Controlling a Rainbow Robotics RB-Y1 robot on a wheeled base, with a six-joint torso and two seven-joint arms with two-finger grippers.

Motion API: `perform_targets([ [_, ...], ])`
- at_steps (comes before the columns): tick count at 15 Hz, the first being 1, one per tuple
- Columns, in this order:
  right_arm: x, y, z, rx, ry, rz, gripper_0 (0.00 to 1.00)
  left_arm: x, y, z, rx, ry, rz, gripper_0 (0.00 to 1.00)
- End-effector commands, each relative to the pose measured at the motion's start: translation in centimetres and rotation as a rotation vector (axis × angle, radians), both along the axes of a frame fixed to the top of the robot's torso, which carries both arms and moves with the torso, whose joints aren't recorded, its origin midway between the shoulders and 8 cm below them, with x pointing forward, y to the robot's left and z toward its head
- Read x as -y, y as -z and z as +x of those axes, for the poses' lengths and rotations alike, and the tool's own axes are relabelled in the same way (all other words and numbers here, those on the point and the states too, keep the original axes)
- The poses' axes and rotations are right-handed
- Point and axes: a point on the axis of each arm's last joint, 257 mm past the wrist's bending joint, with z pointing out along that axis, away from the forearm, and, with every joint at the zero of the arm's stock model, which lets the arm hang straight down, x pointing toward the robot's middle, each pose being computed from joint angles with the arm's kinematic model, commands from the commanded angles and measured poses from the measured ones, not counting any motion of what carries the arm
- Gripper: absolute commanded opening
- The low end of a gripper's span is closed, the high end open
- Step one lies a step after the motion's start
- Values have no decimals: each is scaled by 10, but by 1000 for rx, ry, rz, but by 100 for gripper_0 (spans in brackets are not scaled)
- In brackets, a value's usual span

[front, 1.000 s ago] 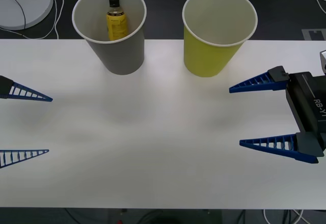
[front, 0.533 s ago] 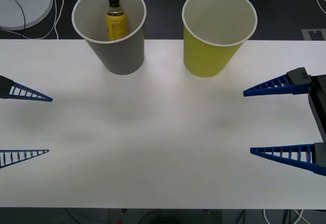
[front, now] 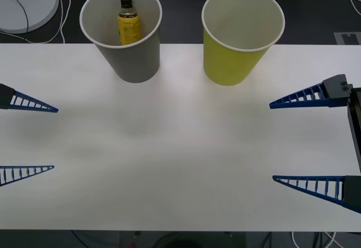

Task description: Put the can into the green bin and the plastic bottle into the gray bin

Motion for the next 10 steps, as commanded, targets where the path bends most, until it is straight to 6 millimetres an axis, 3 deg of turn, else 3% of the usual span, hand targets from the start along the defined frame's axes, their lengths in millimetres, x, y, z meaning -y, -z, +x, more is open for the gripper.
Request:
perform_targets([
  [1, 3, -4, 7, 18, 8, -2, 100, 0, 0, 0, 0, 0, 0, 100],
  [5, 9, -7, 20, 23, 15, -8, 100, 0, 0, 0, 0, 0, 0, 100],
  [10, 11, -6, 17, 23, -21, -1, 100, 0, 0, 0, 0, 0, 0, 100],
])
